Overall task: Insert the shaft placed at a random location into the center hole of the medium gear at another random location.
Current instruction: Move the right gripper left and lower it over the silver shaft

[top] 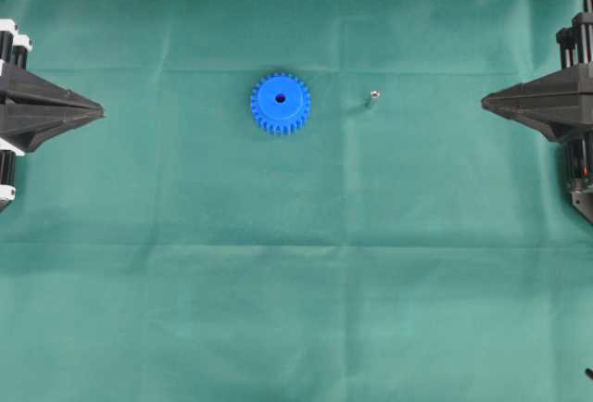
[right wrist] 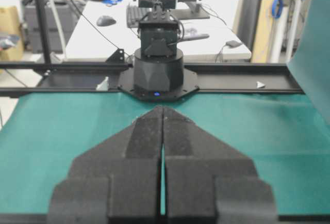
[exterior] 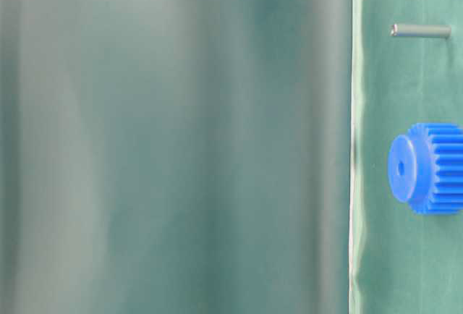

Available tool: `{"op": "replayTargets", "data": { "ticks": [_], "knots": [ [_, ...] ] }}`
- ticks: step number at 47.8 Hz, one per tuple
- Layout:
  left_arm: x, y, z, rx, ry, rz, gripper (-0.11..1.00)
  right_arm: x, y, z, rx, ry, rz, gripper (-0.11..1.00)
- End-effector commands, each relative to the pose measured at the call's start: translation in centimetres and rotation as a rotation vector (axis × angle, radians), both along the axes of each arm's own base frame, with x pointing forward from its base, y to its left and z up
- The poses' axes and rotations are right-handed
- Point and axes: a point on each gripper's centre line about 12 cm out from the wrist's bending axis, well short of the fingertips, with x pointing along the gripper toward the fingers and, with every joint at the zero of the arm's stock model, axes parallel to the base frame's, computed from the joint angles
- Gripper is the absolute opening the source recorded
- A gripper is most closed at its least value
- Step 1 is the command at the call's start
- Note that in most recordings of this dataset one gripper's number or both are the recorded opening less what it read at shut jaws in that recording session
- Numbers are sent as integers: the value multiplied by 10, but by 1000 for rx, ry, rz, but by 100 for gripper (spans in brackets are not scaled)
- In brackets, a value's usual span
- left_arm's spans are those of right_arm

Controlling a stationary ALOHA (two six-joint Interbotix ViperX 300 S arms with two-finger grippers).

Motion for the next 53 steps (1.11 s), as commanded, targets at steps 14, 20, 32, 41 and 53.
{"op": "replayTargets", "data": {
  "ticks": [14, 20, 32, 41, 53],
  "knots": [
    [3, -1, 12, -2, -11, -6, 0, 16, -13, -4, 8, 50, -59, 1],
    [3, -1, 12, -2, -11, -6, 0, 24, -19, -14, 10, 76, -86, 1],
    [3, -1, 11, 0, -5, -5, 0, 46, -41, -48, 23, 191, -167, 42],
    [3, -1, 11, -2, -5, -6, 0, 63, -55, -89, 27, 292, -204, 88],
    [3, -1, 10, -2, -2, -6, 0, 77, -73, -133, 42, 373, -253, 81]
  ]
}}
